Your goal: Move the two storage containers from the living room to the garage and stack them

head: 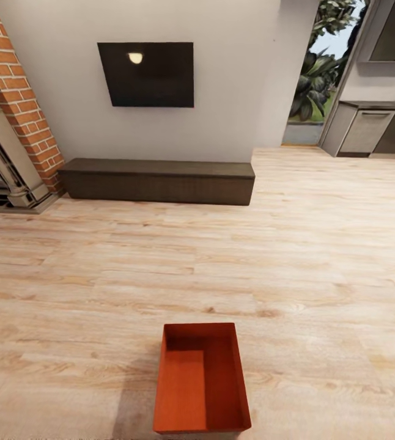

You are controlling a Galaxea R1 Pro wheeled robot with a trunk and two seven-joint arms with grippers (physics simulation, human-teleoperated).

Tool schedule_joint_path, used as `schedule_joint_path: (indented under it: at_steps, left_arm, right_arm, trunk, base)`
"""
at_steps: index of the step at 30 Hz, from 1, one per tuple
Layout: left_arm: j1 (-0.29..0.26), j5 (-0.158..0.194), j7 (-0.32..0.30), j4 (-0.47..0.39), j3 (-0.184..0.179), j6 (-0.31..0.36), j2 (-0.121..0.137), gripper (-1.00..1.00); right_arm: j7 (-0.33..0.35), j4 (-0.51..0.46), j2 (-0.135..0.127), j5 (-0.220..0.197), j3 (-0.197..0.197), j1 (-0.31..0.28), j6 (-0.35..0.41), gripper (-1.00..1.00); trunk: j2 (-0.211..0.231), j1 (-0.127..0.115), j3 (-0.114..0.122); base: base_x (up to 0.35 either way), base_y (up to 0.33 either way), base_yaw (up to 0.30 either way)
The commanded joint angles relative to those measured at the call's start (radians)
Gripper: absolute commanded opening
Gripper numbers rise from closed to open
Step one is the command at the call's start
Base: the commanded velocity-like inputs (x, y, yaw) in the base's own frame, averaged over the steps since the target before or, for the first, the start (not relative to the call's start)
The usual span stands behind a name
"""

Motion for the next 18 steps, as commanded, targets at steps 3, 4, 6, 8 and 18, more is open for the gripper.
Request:
schedule_joint_path:
  at_steps: [3,4,6,8,18]
  left_arm:
    - [0.0,0.004,0.004,-0.003,0.001,0.007,0.0,1.0]
    - [0.0,0.004,0.004,-0.003,0.001,0.007,0.0,1.0]
    - [0.0,0.004,0.004,-0.003,0.001,0.007,0.0,1.0]
    - [0.0,0.004,0.004,-0.003,0.001,0.007,-0.001,1.0]
    - [0.0,0.004,0.004,-0.003,0.001,0.006,-0.001,1.0]
  right_arm:
    - [0.002,0.003,0.0,-0.01,0.009,-0.001,-0.006,1.0]
    - [0.003,0.003,0.0,-0.01,0.009,-0.001,-0.006,1.0]
    - [0.003,0.003,0.0,-0.01,0.009,-0.001,-0.006,1.0]
    - [0.004,0.003,0.0,-0.01,0.009,-0.001,-0.006,1.0]
    - [0.003,0.003,0.0,-0.01,0.009,-0.001,-0.006,1.0]
  trunk:
    - [0.0,0.0,-0.004]
    - [0.0,0.0,-0.005]
    - [0.0,0.0,-0.008]
    - [0.0,0.0,-0.01]
    - [0.0,0.0,-0.022]
  base:
    - [0.0,0.0,0.089]
    - [0.0,0.0,0.089]
    - [0.0,0.0,0.089]
    - [0.0,0.0,0.089]
    - [0.0,0.0,0.088]
